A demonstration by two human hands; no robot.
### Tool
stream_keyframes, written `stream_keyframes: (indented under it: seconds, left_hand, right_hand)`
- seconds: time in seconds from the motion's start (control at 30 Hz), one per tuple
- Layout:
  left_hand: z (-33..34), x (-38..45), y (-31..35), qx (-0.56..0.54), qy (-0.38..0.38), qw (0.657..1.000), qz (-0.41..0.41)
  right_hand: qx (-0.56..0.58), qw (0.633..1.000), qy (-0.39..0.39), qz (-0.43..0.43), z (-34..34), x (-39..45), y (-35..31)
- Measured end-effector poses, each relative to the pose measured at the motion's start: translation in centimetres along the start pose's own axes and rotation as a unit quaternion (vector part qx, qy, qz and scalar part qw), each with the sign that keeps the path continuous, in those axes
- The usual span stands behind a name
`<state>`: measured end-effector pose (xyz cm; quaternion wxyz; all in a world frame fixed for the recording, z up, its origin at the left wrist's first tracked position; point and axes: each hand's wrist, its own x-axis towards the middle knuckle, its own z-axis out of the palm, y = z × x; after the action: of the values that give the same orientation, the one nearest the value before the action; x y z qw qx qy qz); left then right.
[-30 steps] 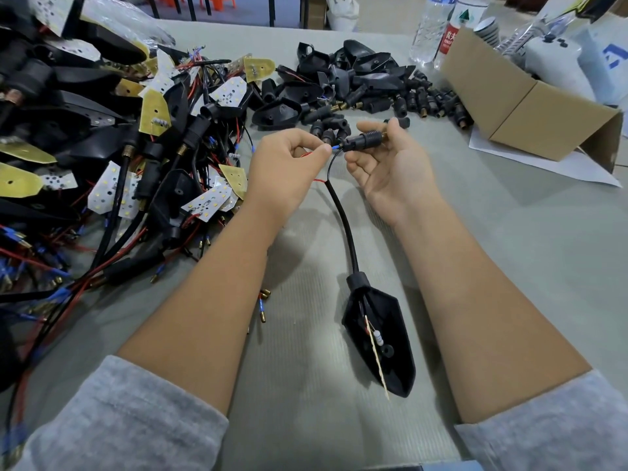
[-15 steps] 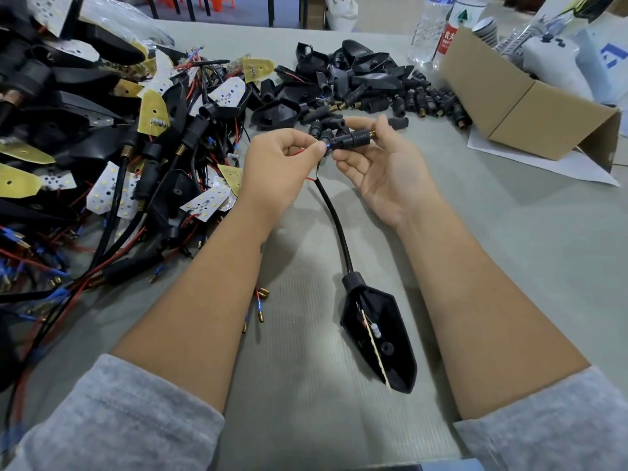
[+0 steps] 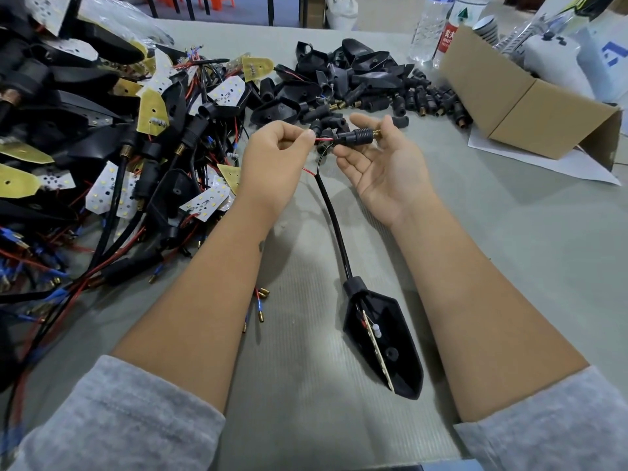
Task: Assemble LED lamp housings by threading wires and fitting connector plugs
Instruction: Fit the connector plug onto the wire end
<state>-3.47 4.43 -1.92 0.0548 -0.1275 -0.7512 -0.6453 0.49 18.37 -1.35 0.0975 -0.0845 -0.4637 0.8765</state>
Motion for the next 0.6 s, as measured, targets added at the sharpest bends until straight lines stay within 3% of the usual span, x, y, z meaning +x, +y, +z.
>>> stream_keyframes:
  seconds: [0.23, 0.6]
  left_hand:
    - [0.37, -0.39, 0.07, 0.020, -0.021, 0.999, 0.029]
    - [0.30, -0.15, -0.06, 0.007, -0.022, 1.000, 0.008]
  right_hand:
    - [-0.029, 0.999, -0.025, 0.003, 0.26, -0.19, 0.34]
    - [-0.023, 1.000, -0.013, 0.005, 0.70, -0.52, 0.05]
